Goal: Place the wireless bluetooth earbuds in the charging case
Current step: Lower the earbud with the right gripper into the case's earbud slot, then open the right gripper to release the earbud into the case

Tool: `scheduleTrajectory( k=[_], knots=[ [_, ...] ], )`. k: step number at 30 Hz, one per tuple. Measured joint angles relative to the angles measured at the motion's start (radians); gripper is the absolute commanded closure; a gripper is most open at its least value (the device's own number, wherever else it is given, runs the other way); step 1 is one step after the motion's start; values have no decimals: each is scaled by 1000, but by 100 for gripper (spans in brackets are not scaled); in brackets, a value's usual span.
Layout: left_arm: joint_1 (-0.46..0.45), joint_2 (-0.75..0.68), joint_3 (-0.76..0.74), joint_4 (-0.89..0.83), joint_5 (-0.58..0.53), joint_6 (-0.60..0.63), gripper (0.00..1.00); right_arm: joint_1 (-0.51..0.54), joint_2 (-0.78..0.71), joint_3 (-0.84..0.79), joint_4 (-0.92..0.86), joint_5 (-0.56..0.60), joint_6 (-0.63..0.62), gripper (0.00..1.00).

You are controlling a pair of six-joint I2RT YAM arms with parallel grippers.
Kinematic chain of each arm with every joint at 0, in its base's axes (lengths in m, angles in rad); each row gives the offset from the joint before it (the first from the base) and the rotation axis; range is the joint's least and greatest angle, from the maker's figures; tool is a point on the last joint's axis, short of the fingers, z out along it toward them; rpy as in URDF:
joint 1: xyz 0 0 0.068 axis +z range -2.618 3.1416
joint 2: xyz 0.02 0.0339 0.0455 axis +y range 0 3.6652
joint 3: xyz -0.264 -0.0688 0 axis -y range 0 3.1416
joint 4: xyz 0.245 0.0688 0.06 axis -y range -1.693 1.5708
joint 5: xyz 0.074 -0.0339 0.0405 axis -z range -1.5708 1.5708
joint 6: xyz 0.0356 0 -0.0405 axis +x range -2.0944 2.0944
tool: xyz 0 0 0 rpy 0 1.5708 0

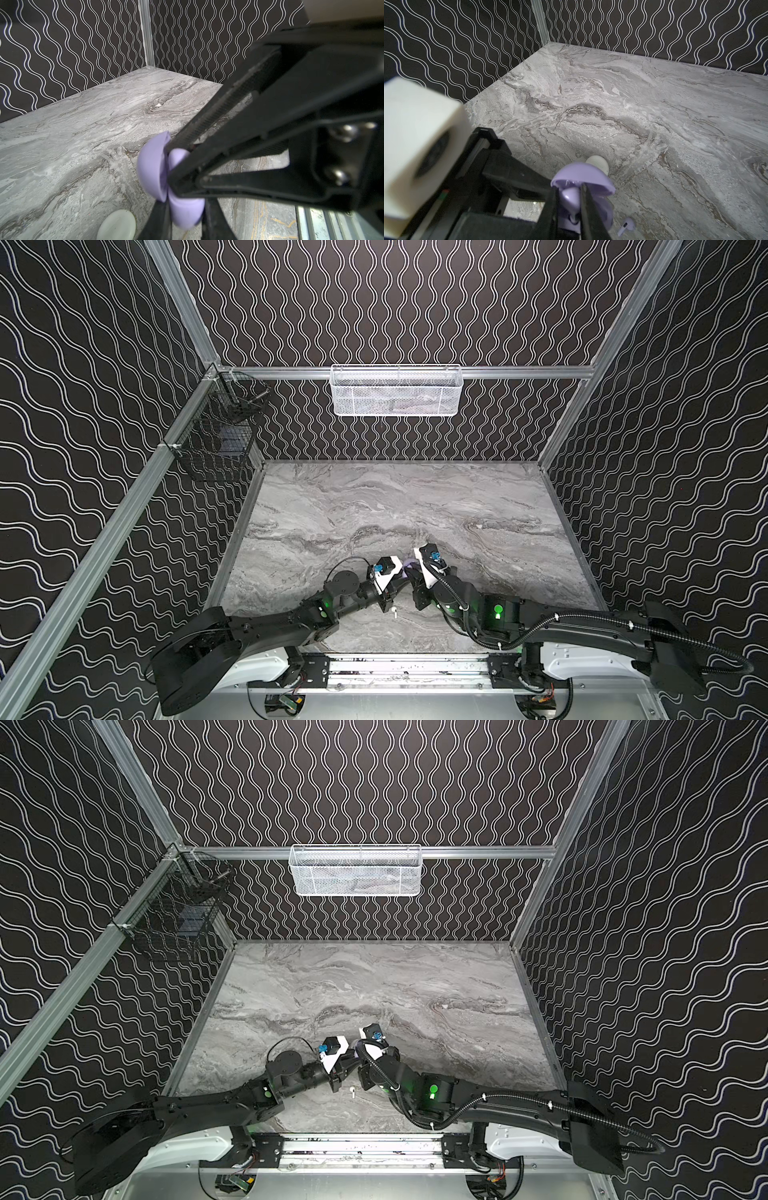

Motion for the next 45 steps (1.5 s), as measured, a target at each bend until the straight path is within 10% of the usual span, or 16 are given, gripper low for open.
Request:
scheduleTrajectory(
  k=[45],
  knots=[
    [3, -3, -3, 0, -25, 0, 100, -31, -61, 79, -161, 114, 73, 67]
  ],
)
